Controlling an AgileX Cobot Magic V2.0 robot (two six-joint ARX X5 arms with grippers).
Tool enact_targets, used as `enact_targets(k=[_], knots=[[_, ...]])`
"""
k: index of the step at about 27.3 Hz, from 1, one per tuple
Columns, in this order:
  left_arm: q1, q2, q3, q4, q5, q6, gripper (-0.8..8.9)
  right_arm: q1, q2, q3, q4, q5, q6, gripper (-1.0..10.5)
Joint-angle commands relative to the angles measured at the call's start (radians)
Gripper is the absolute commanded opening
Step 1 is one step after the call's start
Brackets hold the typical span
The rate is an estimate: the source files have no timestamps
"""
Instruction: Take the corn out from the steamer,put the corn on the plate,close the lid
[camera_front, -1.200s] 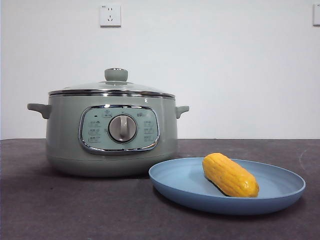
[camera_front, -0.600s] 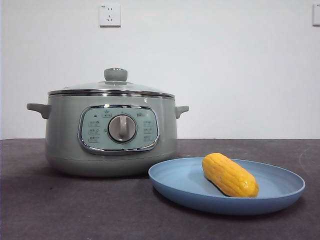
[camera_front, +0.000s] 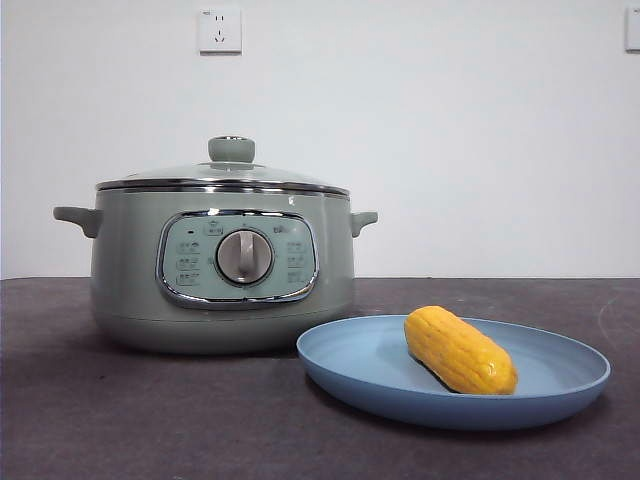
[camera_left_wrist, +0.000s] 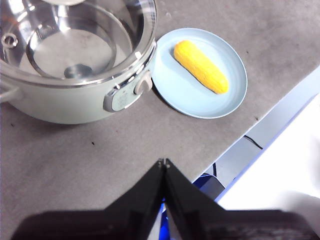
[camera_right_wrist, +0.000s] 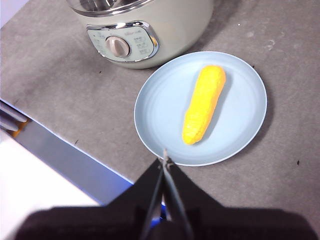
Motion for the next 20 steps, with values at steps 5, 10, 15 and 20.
enact_targets(k=[5, 10, 15, 20], knots=[[-0.004, -0.001, -0.01, 0.076, -0.023, 0.013, -0.04, 0.002, 0.0, -0.005, 0.005, 0.003, -0.004, 0.0], [0.027, -0.039, -0.015, 0.27, -0.055, 0.176, -0.04, 0.002, 0.0, -0.005, 0.005, 0.003, -0.004, 0.0], [0.17, -0.152, -0.07, 0.514, -0.05, 0.186, -0.04, 0.002, 0.0, -0.005, 0.005, 0.004, -0.004, 0.0], [0.314, -0.322, -0.258, 0.722, -0.109, 0.188, -0.04, 0.002, 0.0, -0.005, 0.005, 0.003, -0.004, 0.0]])
